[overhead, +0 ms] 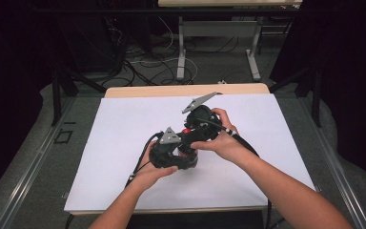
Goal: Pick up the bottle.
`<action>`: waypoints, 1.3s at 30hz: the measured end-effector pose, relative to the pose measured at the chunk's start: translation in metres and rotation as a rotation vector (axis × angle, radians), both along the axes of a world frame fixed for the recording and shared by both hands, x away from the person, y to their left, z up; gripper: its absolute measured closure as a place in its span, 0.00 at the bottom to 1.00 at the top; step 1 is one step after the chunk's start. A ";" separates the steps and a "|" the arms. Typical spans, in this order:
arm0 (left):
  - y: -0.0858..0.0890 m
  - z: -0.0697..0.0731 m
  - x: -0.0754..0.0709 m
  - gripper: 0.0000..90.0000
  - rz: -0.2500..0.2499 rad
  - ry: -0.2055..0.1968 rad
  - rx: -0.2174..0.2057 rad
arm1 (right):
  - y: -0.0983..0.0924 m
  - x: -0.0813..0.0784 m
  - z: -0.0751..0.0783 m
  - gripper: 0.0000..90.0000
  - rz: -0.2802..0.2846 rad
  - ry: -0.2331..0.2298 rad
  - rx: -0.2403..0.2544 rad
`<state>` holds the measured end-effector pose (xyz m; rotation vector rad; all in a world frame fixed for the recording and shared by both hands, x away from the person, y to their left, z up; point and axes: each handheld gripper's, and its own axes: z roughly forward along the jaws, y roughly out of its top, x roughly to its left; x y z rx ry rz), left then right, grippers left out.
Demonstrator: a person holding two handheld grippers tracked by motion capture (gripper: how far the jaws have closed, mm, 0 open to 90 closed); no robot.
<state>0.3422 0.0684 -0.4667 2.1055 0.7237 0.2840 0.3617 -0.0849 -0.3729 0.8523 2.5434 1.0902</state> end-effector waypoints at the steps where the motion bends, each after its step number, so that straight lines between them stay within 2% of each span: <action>1: -0.001 -0.001 0.000 0.33 0.010 -0.003 -0.010 | -0.001 0.001 0.000 0.67 0.007 0.031 0.001; 2: -0.001 -0.001 0.000 0.33 0.011 -0.004 -0.009 | -0.001 0.001 -0.001 0.67 0.005 0.011 0.020; 3: -0.001 -0.001 0.000 0.33 0.009 -0.004 -0.006 | -0.001 0.001 -0.001 0.67 0.005 0.011 0.020; 4: -0.001 -0.001 0.000 0.33 0.008 -0.004 -0.005 | -0.001 0.001 0.000 0.68 0.015 0.030 -0.003; 7: 0.001 0.000 0.000 0.33 -0.010 -0.003 0.011 | -0.002 0.003 0.000 0.68 0.042 0.025 -0.001; 8: 0.000 0.000 -0.001 0.33 -0.009 0.007 0.004 | -0.004 0.006 0.002 0.68 0.105 0.023 -0.018; 9: 0.000 0.000 -0.001 0.33 -0.009 0.000 0.000 | -0.004 0.006 0.002 0.68 0.105 0.023 -0.018; 10: 0.000 0.000 -0.001 0.33 -0.013 -0.007 0.003 | -0.005 0.009 0.002 0.68 0.149 0.018 -0.020; 11: 0.000 0.000 -0.001 0.33 -0.015 -0.011 0.007 | -0.006 0.011 0.003 0.68 0.206 0.037 -0.034; 12: -0.001 0.000 -0.002 0.33 -0.020 -0.012 0.010 | -0.006 0.012 0.004 0.68 0.232 0.023 -0.045; 13: -0.001 0.000 -0.002 0.33 -0.025 -0.012 0.011 | -0.008 0.016 0.004 0.68 0.339 0.007 -0.068; 14: -0.001 0.000 -0.002 0.33 -0.033 -0.010 0.012 | -0.008 0.018 0.004 0.68 0.376 0.001 -0.071; 15: -0.002 0.000 -0.002 0.33 -0.035 -0.013 0.014 | -0.008 0.018 0.004 0.68 0.376 0.001 -0.071; 16: -0.001 0.001 -0.003 0.33 -0.047 -0.003 0.022 | -0.010 0.020 0.004 0.68 0.461 0.001 -0.078; 17: -0.002 0.000 -0.004 0.33 -0.043 -0.006 0.019 | -0.010 0.020 0.004 0.68 0.461 0.001 -0.078; 19: -0.003 -0.001 -0.005 0.33 -0.052 -0.008 0.015 | -0.013 0.026 0.004 0.68 0.546 0.000 -0.071; 22: -0.004 -0.001 -0.006 0.33 -0.061 -0.012 0.018 | -0.017 0.030 0.002 0.68 0.625 -0.005 -0.057; 26: -0.004 -0.001 -0.005 0.33 -0.064 -0.008 0.019 | -0.018 0.031 0.002 0.65 0.620 0.003 -0.047; 27: -0.005 -0.001 -0.005 0.33 -0.059 -0.005 0.013 | -0.018 0.030 0.002 0.58 0.593 0.022 -0.053; 28: -0.003 0.000 -0.004 0.33 -0.067 0.001 0.026 | -0.017 0.029 0.002 0.56 0.568 0.027 -0.057; 29: -0.004 -0.001 -0.004 0.33 -0.047 -0.009 0.011 | -0.016 0.028 0.001 0.52 0.545 0.023 -0.062; 30: -0.003 0.001 -0.004 0.33 -0.058 0.004 0.023 | -0.016 0.026 0.001 0.49 0.515 0.027 -0.075; 31: -0.002 0.001 -0.004 0.33 -0.050 0.006 0.018 | -0.015 0.025 0.001 0.46 0.492 0.031 -0.079; 32: -0.002 0.000 -0.003 0.33 -0.040 -0.005 0.011 | -0.014 0.022 0.002 0.44 0.460 0.031 -0.079; 33: -0.001 0.002 -0.003 0.33 -0.046 0.004 0.021 | -0.013 0.021 0.002 0.42 0.438 0.020 -0.072; 34: -0.001 0.002 -0.003 0.33 -0.042 0.004 0.020 | -0.012 0.018 0.004 0.40 0.383 0.004 -0.064; 35: -0.001 0.002 -0.003 0.33 -0.031 0.005 0.011 | -0.012 0.018 0.004 0.40 0.383 0.004 -0.064; 36: 0.000 0.001 -0.003 0.33 -0.027 0.009 0.009 | -0.012 0.016 0.004 0.39 0.347 -0.012 -0.067; 37: -0.001 0.000 -0.003 0.33 -0.015 -0.001 0.000 | -0.012 0.013 0.005 0.39 0.323 -0.005 -0.062; 38: 0.001 0.001 -0.003 0.33 -0.022 0.005 0.013 | -0.011 0.012 0.005 0.38 0.298 -0.014 -0.053; 39: 0.000 0.000 -0.003 0.33 -0.014 0.011 0.002 | -0.011 0.010 0.006 0.38 0.276 -0.022 -0.053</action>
